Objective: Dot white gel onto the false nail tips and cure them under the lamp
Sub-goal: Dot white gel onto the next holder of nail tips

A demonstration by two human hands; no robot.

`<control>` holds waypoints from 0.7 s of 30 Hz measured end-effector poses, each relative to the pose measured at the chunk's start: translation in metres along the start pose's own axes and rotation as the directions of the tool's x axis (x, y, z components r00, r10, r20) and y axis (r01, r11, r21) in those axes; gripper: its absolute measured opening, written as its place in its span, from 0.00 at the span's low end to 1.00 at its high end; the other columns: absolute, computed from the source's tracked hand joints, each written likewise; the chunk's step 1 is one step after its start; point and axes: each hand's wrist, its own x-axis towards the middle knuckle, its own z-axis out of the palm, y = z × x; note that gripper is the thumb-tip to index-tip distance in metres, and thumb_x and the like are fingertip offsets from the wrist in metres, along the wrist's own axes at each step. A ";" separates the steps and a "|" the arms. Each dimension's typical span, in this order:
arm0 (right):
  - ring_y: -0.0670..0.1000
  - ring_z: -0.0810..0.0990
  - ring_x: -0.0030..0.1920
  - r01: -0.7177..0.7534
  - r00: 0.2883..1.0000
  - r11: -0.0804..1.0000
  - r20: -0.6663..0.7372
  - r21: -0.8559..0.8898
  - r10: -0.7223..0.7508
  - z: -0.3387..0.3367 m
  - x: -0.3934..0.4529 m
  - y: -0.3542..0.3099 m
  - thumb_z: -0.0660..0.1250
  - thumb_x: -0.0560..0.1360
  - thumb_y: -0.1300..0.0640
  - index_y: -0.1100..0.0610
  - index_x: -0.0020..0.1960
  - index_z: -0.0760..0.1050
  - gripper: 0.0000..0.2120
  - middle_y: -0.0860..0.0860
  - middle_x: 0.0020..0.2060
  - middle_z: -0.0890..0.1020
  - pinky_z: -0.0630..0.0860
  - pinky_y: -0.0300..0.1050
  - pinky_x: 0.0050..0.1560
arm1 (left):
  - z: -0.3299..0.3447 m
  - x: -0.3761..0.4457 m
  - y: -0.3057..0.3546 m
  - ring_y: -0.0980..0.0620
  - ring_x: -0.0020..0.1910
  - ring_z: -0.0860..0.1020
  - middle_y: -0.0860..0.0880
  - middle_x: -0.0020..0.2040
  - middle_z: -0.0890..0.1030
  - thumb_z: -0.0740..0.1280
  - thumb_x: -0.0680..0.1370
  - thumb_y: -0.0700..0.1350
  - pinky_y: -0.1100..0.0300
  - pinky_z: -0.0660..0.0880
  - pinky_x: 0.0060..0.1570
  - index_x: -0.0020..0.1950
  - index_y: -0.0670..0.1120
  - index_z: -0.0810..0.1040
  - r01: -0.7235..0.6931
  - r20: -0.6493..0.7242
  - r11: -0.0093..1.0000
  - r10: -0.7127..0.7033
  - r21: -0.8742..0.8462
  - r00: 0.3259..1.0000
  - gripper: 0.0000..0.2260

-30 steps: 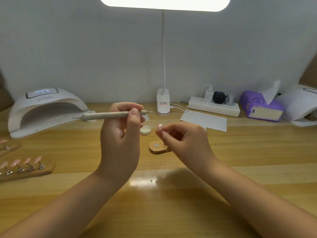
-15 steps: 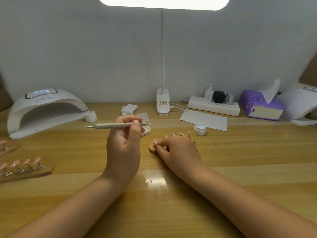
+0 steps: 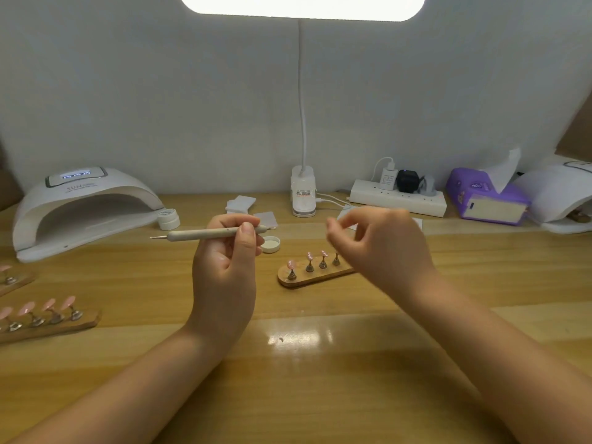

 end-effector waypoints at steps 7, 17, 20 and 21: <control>0.56 0.71 0.62 -0.390 0.895 0.894 0.140 -0.218 0.425 0.008 0.021 0.073 0.66 0.70 0.40 0.55 0.68 0.67 0.32 0.54 0.64 0.72 0.72 0.52 0.56 | 0.000 0.000 -0.001 0.59 0.41 0.79 0.59 0.39 0.80 0.60 0.78 0.48 0.66 0.77 0.43 0.48 0.52 0.76 0.001 0.016 1.000 -0.001 -0.004 1.000 0.06; 0.56 0.69 0.66 -0.468 0.836 0.872 0.245 -0.146 0.490 0.023 0.012 0.094 0.69 0.67 0.39 0.56 0.70 0.63 0.38 0.54 0.67 0.68 0.69 0.51 0.62 | -0.002 -0.002 -0.010 0.48 0.35 0.74 0.46 0.37 0.76 0.60 0.79 0.50 0.63 0.71 0.32 0.43 0.53 0.74 -0.083 0.126 0.972 0.056 0.219 0.990 0.07; 0.55 0.68 0.66 -0.455 0.850 0.878 0.223 -0.147 0.478 0.024 0.011 0.093 0.69 0.67 0.39 0.57 0.70 0.63 0.38 0.54 0.67 0.69 0.68 0.50 0.62 | -0.004 -0.002 -0.017 0.51 0.36 0.74 0.48 0.32 0.75 0.61 0.82 0.46 0.68 0.70 0.33 0.42 0.54 0.73 -0.072 0.153 0.958 0.030 0.279 0.988 0.09; 0.55 0.68 0.66 -0.449 0.850 0.879 0.226 -0.160 0.476 0.024 0.010 0.094 0.69 0.67 0.40 0.57 0.70 0.63 0.38 0.54 0.67 0.69 0.68 0.49 0.62 | -0.004 -0.002 -0.019 0.53 0.36 0.75 0.50 0.33 0.75 0.60 0.82 0.45 0.69 0.70 0.34 0.42 0.54 0.73 -0.066 0.157 0.954 0.020 0.291 0.987 0.09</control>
